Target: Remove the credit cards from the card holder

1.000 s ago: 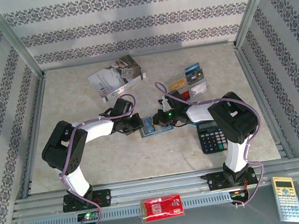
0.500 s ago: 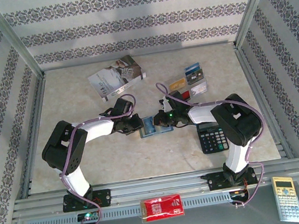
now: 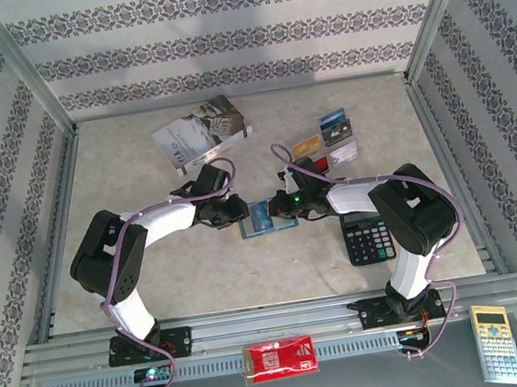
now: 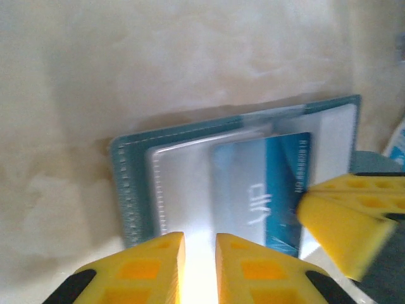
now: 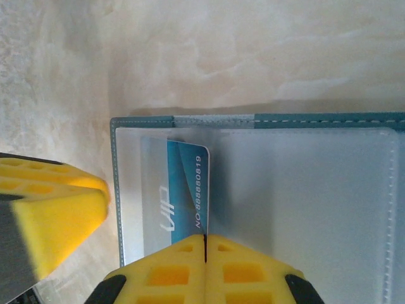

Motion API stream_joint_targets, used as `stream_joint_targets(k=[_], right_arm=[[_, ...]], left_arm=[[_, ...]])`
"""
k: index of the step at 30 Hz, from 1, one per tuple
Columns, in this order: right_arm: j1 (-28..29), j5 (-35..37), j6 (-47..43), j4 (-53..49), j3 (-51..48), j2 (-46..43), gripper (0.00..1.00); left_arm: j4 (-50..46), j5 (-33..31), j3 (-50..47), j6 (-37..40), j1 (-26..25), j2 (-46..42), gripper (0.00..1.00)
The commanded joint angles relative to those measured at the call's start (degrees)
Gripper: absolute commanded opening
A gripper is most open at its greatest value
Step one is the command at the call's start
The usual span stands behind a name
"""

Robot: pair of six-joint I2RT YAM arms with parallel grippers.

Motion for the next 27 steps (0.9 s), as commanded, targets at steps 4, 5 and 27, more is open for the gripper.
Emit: stream_joint_targets(k=[4,5,27], right_arm=[[0.6,0.9,-1.5,-2.0,0.8,-1.3,0.01],[0.6,0.7,-1.4,-1.9,0.8,-1.3,0.01],[1.1,-6.8,0.7,3.2,1.0,1.3,0.14]], left_arm=[[-0.1,4.7,2.3,0.8,-0.9,1.3,0.18],[-0.5,4.4,2.5,0.6,-0.9,2.4,0.17],[-2.8,-0.9,0.5,0.9,-0.9,6.4,0.11]])
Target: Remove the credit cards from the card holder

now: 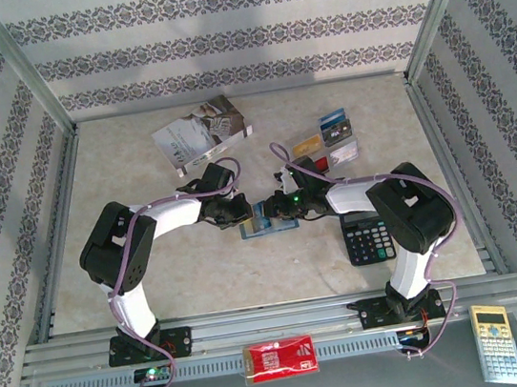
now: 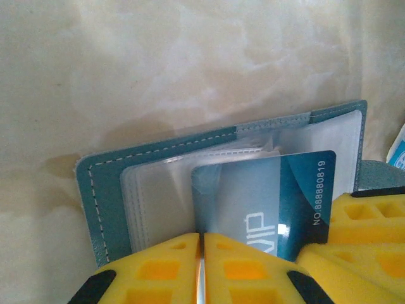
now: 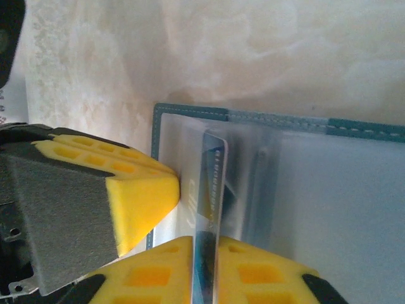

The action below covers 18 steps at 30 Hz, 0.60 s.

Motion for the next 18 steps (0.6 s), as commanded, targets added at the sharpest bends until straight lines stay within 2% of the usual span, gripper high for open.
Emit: stream_joint_targets(k=[1,9,13,18], right_arm=[[0.8,0.8,-0.3,-0.4,0.9,0.0,0.11],[-1.2,11.1,-3.9,-8.1,-0.8,-8.4,0.0],[-2.2,16.2,-7.0,-13.8,-0.4,-14.3,0.0],[-4.2,19.2,-9.7,-17.1,-0.5,-21.9,0.0]], left_arm=[[-3.1,-3.5,-1.6,0.6,-0.7,1.5,0.1],[-4.5,-4.5,-1.2,1.7,-0.6,0.5,0.15],[-5.5,-4.7,-0.5,2.3,-0.6,0.2,0.17],[-6.4,-4.4,0.8,2.5,-0.6,-2.4,0.23]])
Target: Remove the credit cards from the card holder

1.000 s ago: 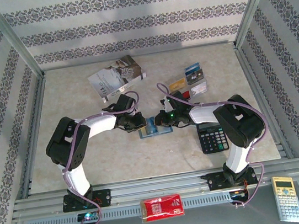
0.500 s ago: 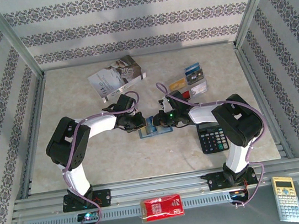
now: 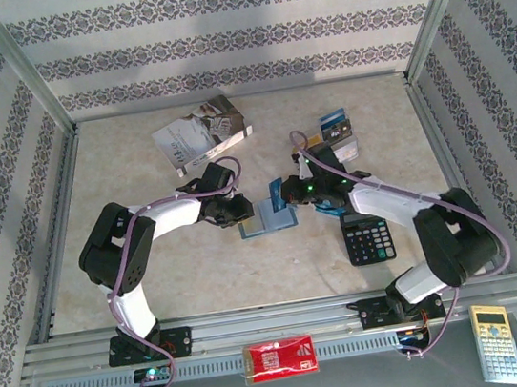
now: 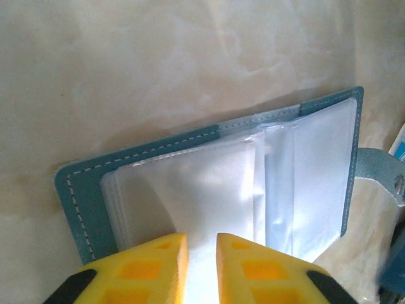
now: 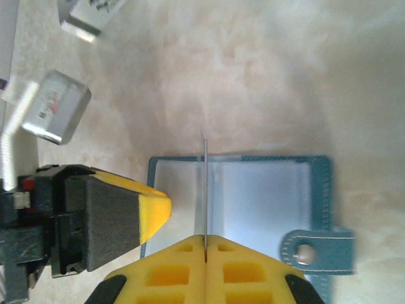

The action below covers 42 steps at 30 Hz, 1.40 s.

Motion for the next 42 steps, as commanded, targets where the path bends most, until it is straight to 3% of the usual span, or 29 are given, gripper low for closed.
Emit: stream_joint_targets(k=[1,8,13,17,21,29,42], right_arm=[[-1.5,4.3,-3.4,-4.3,-0.5,-4.9,0.0],[-7.4,6.9,-3.6,-9.2,0.3,-13.8,0.0],[-15.0,8.8,1.5,-11.8,0.5,-17.4,0.0],[-20.3,10.8,5.4,-14.3,2.8,-16.3,0.0],[-21.8,15.0,7.6,-18.0,9.2,-11.5,0.0],[-21.7,22.7,14.6,-23.1,25.6,1.3,0.0],[-15.0,40.5,29.9,-34.6,48.9,19.1,0.0]], left_arm=[[-6.0,-3.0,1.0,1.6,-0.3,-2.6,0.25],[-9.4,-5.2,1.8,4.1,2.7,-11.4,0.54],[-12.8,-9.6,-0.6,7.4,7.1,-18.1,0.7],[-14.2,-9.5,-2.8,9.9,10.4,-23.0,0.87],[-13.2,-9.5,-5.6,11.4,12.7,-28.5,1.0],[-15.0,-11.6,-7.3,12.9,15.1,-32.7,1.0],[-15.7,-9.3,-7.3,13.5,16.6,-31.5,1.0]])
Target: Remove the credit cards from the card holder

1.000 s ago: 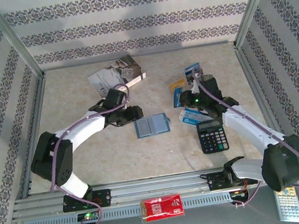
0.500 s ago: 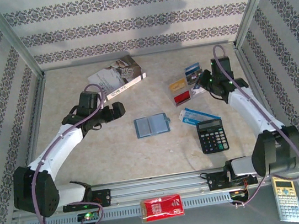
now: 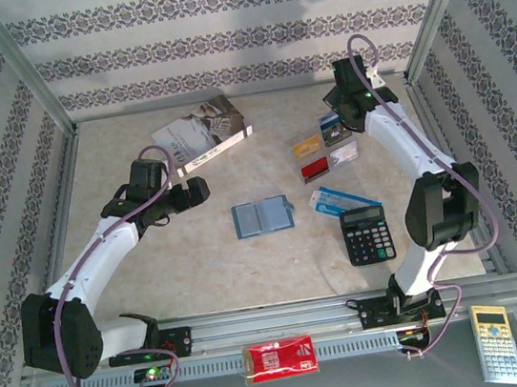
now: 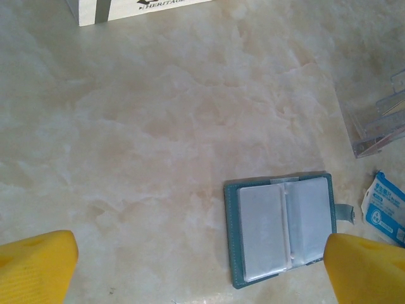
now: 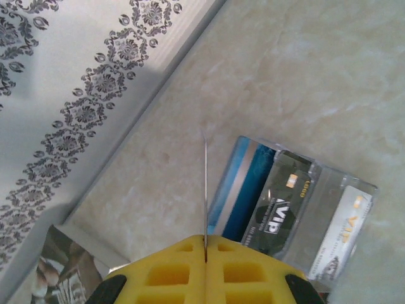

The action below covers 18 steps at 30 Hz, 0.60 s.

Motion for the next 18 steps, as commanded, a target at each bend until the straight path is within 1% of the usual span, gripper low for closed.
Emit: stream_joint_targets(k=[1,4,6,11,18], right_arm=[[1.4,7.9,7.0,-7.0,4.8,3.4,0.0],[2.2,10.7,10.1,-8.5,6.4,5.5,0.0],[2.4,10.8,11.7,-8.7,7.1,6.6,0.0],[2.3,9.7,13.3,-9.9,9.9,9.8,0.0],[1.5,6.8,16.5,-10.2,10.1,11.6,0.0]], left_arm=[[-2.6,0.8,-0.6,1.8,0.8,0.3,1.0],[-2.7,1.1,-1.2,1.5,0.8,0.1,1.0],[-2.7,1.0,-1.6,1.4,0.9,-0.1,1.0],[-2.8,0.9,-1.9,1.2,1.0,0.1,1.0],[-2.6,1.2,-1.8,0.9,1.1,0.8,1.0]])
